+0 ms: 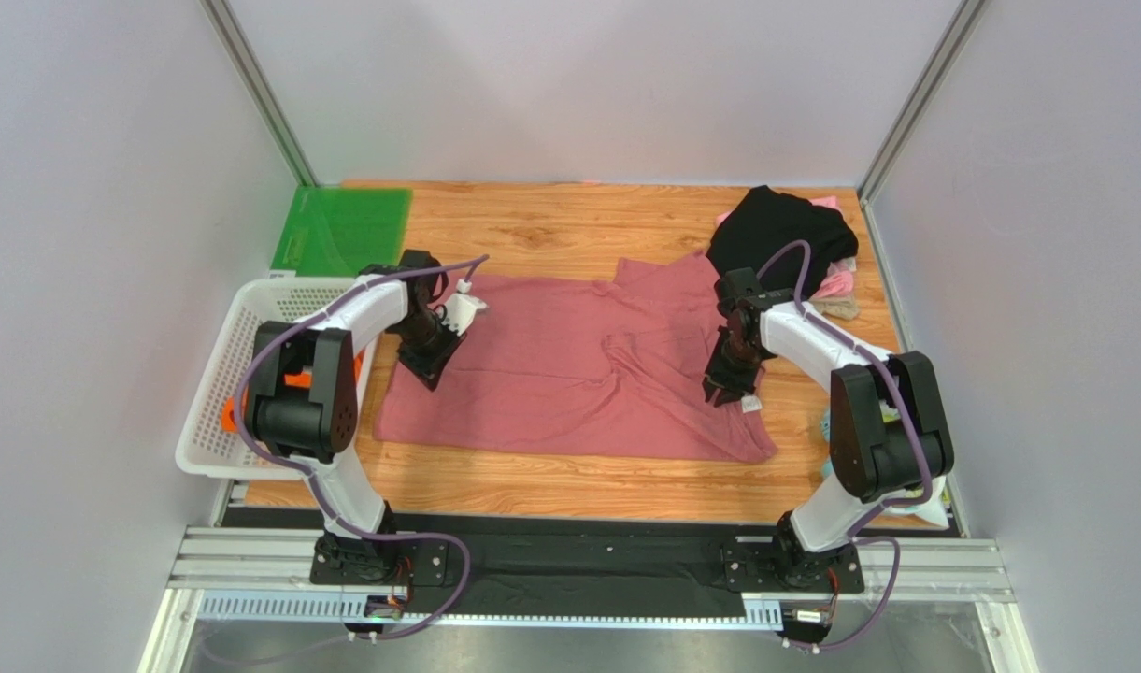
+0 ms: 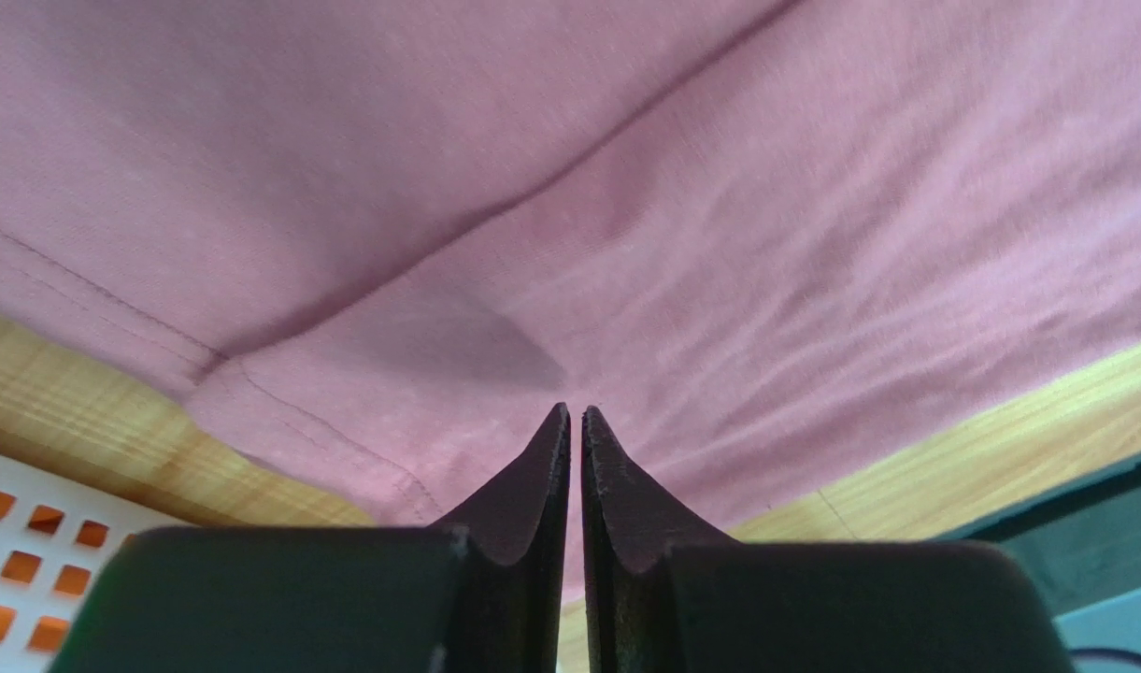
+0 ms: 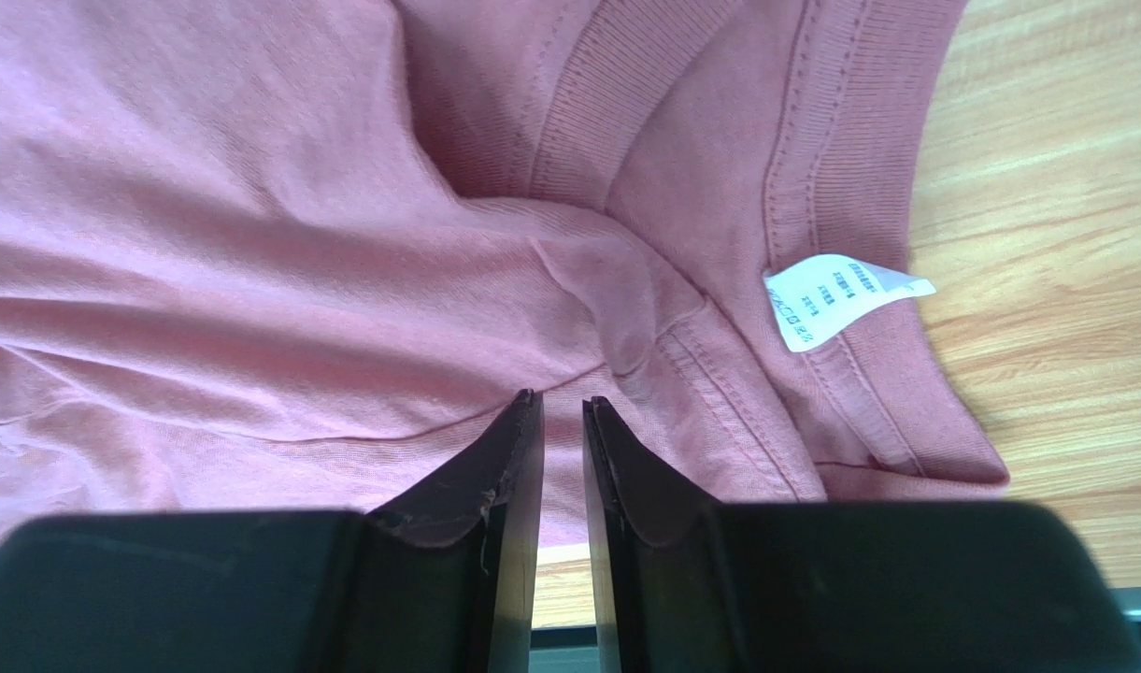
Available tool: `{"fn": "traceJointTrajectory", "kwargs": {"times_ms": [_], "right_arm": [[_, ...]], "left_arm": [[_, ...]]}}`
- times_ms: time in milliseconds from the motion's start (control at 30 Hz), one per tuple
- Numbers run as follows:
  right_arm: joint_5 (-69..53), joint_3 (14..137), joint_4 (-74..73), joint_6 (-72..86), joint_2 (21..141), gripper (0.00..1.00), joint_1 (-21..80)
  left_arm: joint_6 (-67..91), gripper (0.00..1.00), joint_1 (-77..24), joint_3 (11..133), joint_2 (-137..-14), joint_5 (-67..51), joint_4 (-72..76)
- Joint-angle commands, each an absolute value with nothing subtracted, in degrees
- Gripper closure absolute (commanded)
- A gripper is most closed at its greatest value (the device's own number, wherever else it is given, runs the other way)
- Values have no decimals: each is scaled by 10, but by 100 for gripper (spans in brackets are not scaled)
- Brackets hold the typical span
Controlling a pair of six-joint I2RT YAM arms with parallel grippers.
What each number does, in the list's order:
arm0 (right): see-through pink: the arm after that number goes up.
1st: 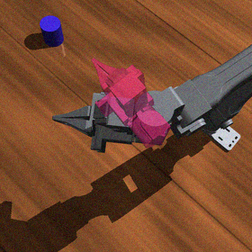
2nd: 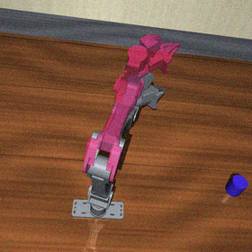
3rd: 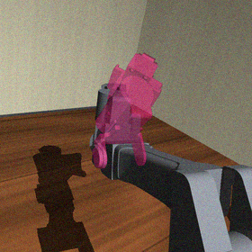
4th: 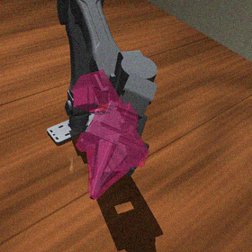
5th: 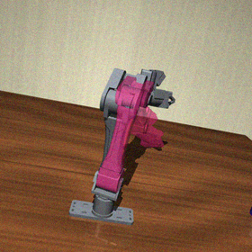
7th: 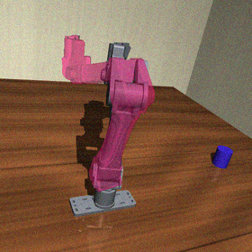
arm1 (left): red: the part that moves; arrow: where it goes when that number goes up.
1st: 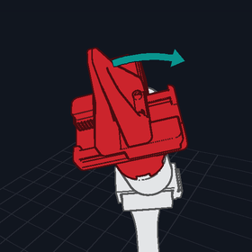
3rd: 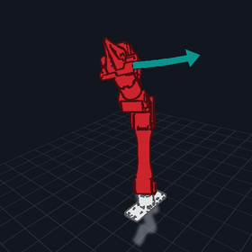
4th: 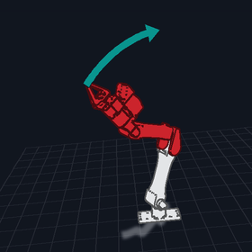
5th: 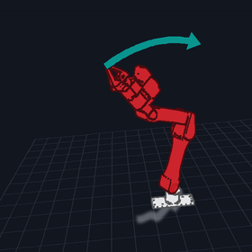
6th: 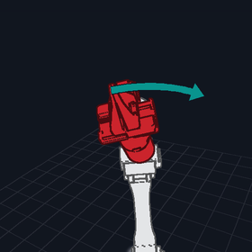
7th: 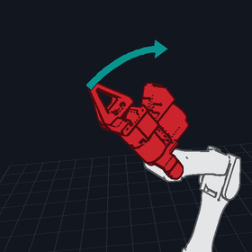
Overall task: Fold and stack the t-shirts
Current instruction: Fold the flattened tshirt in 1/3 of the way
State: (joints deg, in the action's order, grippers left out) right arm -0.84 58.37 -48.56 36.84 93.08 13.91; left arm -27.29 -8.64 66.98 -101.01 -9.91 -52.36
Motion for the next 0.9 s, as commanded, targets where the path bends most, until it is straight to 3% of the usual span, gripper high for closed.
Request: {"fn": "traceJointTrajectory", "kwargs": {"times_ms": [0, 433, 867], "right_arm": [[-17, 606, -476, 369, 947, 78, 139], [-15, 601, -468, 361, 957, 78, 139], [-20, 554, -469, 358, 955, 78, 140]], "left_arm": [[-250, 88, -82, 661, -995, -85, -477], [-256, 88, -84, 578, -1021, -2, -472], [-269, 88, -109, 518, -960, -32, -488]]}}
